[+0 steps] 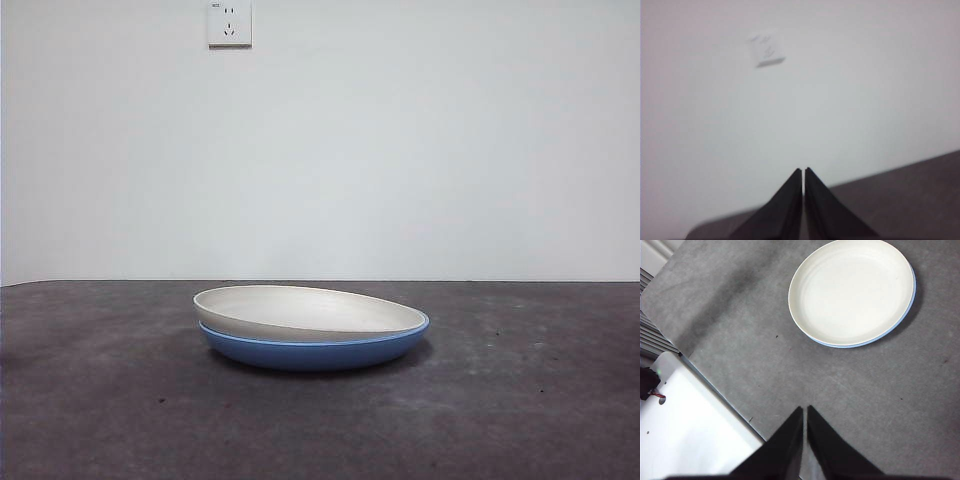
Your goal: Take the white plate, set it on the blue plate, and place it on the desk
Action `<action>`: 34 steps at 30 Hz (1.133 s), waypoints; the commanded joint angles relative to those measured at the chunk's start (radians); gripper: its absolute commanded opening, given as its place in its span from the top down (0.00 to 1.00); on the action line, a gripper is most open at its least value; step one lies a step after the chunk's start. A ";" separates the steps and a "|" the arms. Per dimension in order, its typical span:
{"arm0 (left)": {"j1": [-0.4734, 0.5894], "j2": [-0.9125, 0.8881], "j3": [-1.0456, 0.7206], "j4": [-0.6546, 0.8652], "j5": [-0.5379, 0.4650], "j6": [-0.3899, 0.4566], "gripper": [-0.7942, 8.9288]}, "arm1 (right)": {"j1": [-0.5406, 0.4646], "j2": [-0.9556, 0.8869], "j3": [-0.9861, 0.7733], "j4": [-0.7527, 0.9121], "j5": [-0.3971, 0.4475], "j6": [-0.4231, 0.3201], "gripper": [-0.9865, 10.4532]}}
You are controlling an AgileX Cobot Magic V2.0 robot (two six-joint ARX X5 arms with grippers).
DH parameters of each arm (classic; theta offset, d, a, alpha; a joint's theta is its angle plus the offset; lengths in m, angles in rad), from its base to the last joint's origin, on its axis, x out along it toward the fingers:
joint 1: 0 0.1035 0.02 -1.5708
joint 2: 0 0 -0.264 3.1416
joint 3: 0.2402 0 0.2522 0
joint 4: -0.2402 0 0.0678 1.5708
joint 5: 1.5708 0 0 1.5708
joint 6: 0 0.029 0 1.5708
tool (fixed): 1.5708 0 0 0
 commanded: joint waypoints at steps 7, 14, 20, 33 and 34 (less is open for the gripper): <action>0.050 -0.185 -0.267 0.006 -0.016 -0.055 0.91 | 0.007 0.008 0.019 0.010 0.000 -0.011 0.91; 0.063 -0.291 -0.398 -0.032 -0.029 -0.095 0.91 | 0.007 0.008 0.019 0.010 0.000 -0.011 0.91; 0.063 -0.340 -0.451 -0.102 -0.042 -0.108 0.91 | 0.007 0.008 0.019 0.010 0.000 -0.011 0.91; 0.065 -0.374 -0.494 -0.241 -0.042 -0.113 0.91 | 0.007 0.008 0.019 0.010 0.000 -0.011 0.91; 0.065 -0.374 -0.494 -0.254 -0.042 -0.117 0.91 | 0.007 0.008 0.019 0.010 0.000 -0.011 0.91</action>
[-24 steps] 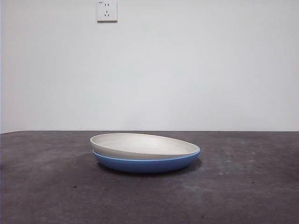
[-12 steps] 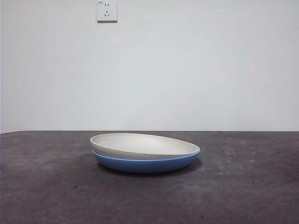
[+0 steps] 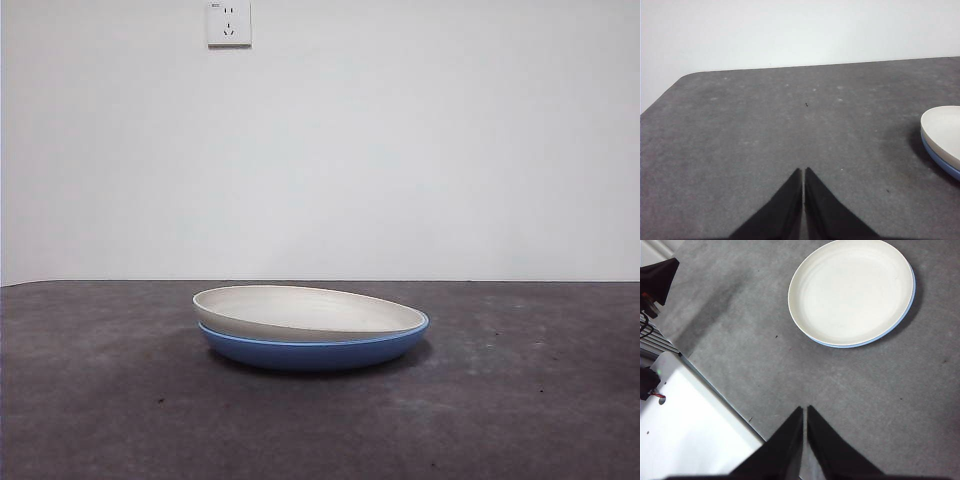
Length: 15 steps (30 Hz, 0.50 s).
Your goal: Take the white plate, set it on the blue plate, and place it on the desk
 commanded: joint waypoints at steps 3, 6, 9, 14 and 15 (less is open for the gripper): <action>0.003 -0.002 -0.021 -0.040 -0.005 -0.011 0.91 | 0.007 0.008 0.019 0.010 0.000 -0.011 0.91; 0.003 -0.002 -0.021 -0.039 -0.004 -0.049 0.91 | 0.007 0.008 0.019 0.010 0.000 -0.011 0.91; 0.003 -0.002 -0.021 -0.039 -0.005 -0.073 0.91 | 0.007 0.008 0.019 0.010 0.000 -0.011 0.91; 0.003 -0.002 -0.021 -0.039 -0.004 -0.073 0.91 | 0.007 0.008 0.019 0.010 0.000 -0.011 0.91; 0.003 -0.002 -0.021 -0.039 -0.005 -0.073 0.91 | 0.007 0.008 0.019 0.010 0.000 -0.011 0.91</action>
